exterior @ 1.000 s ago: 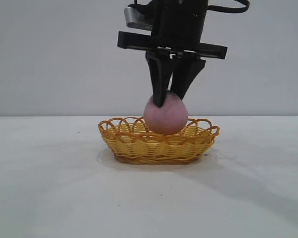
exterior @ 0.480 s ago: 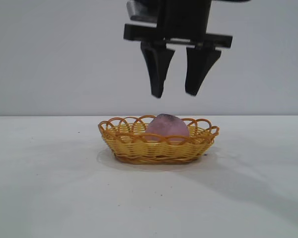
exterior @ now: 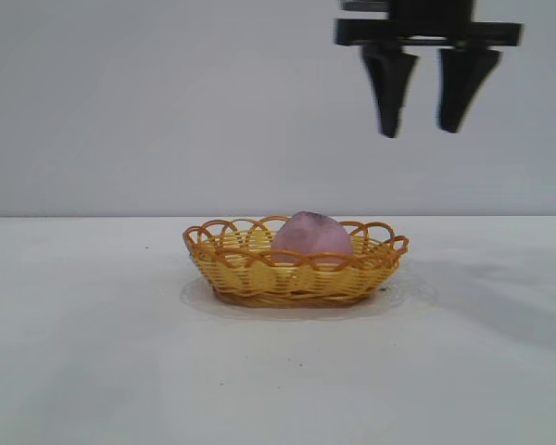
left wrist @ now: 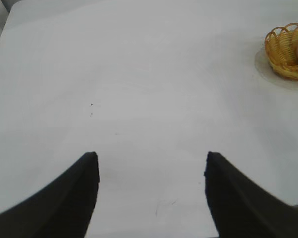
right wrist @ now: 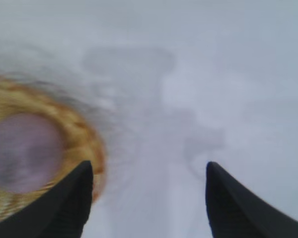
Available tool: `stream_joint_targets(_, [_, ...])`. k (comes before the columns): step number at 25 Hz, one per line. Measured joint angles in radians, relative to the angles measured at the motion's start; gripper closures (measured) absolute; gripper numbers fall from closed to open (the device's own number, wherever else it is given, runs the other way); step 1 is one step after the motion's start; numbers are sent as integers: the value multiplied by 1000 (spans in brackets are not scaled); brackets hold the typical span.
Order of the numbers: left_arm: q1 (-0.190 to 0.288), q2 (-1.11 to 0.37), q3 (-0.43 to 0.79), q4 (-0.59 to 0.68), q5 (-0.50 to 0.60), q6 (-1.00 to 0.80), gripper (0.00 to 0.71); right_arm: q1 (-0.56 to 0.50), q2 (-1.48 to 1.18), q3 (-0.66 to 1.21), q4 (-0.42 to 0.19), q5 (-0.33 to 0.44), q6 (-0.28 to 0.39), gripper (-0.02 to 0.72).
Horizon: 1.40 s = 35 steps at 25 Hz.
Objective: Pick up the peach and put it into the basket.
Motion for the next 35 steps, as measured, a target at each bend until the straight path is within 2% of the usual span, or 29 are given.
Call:
stream_joint_targets(7, [0,0,0,0,0,0,302,-150,-32,0,0,42,0,286])
stream_joint_targets(13, [0,0,0,0,0,0,302,-162,-123,0,0,127,0,286])
stream_joint_targets(22, [0,0,0,0,0,0,302,-162,-400,10,0,154,2,286])
stream_joint_targets(28, [0,0,0,0,0,0,302,-162,-660,129,-6,163,2,286])
stream_joint_targets(35, [0,0,0,0,0,0,302,-162,-1019,412,-13,173,2,286])
